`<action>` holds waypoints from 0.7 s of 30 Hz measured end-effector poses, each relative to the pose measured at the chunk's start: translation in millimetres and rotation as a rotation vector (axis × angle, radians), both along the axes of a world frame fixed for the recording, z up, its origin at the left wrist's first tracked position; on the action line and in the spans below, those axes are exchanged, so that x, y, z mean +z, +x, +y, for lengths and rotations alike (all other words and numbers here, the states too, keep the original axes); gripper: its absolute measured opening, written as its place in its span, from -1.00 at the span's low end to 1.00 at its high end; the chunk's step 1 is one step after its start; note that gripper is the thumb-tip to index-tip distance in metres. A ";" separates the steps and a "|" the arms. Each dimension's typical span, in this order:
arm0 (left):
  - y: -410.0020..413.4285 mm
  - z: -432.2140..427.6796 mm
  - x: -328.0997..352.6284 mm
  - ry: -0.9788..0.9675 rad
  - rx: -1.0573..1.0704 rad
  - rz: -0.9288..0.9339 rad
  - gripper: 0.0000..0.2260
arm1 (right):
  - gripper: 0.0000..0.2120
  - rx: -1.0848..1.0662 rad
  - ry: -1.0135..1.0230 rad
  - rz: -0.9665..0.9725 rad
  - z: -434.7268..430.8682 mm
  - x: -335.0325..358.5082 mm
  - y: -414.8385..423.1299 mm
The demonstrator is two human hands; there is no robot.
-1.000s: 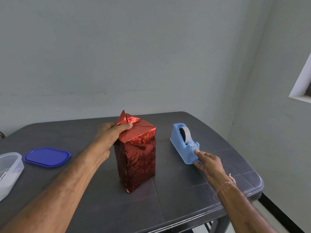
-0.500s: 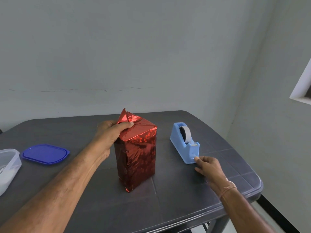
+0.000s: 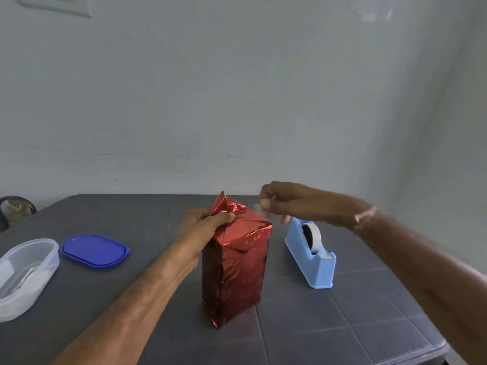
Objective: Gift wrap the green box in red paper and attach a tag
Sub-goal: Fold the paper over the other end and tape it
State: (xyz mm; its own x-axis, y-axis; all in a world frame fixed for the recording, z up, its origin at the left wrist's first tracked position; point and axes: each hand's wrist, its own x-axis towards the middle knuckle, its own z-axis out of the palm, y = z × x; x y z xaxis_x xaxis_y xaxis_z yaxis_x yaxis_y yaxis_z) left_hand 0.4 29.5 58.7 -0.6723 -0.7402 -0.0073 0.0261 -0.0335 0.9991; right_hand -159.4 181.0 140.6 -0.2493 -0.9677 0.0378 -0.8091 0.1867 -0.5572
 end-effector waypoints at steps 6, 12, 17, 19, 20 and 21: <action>4.5 4.4 3.8 0.022 -0.031 0.023 -0.83 | -0.71 0.117 0.391 0.244 -52.2 25.2 3.2; 6.7 8.5 7.6 0.049 -0.031 0.057 -0.86 | -0.88 0.111 0.559 0.321 -73.0 33.5 10.1; 8.5 9.3 9.0 0.050 -0.034 0.052 -0.91 | -0.55 -0.008 0.521 0.400 -86.4 0.6 -53.8; 8.8 9.1 8.6 0.044 -0.032 0.050 -0.92 | -0.65 0.031 0.598 0.482 -85.4 7.7 -33.8; 8.7 8.9 8.0 0.044 -0.031 0.050 -0.92 | -0.68 0.047 0.626 0.491 -81.1 14.4 -13.0; 8.5 8.9 7.8 0.044 -0.032 0.050 -0.92 | -0.69 0.072 0.617 0.465 -80.4 19.6 2.5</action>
State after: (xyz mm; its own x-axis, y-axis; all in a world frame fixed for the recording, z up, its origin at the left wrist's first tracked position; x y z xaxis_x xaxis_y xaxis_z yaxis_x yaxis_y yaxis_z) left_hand 8.9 38.4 66.5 -0.6957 -0.7183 -0.0054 0.0738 -0.0789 0.9942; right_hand -156.9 100.6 160.1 -0.2759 -0.8606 -0.4281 -0.9561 0.2914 0.0303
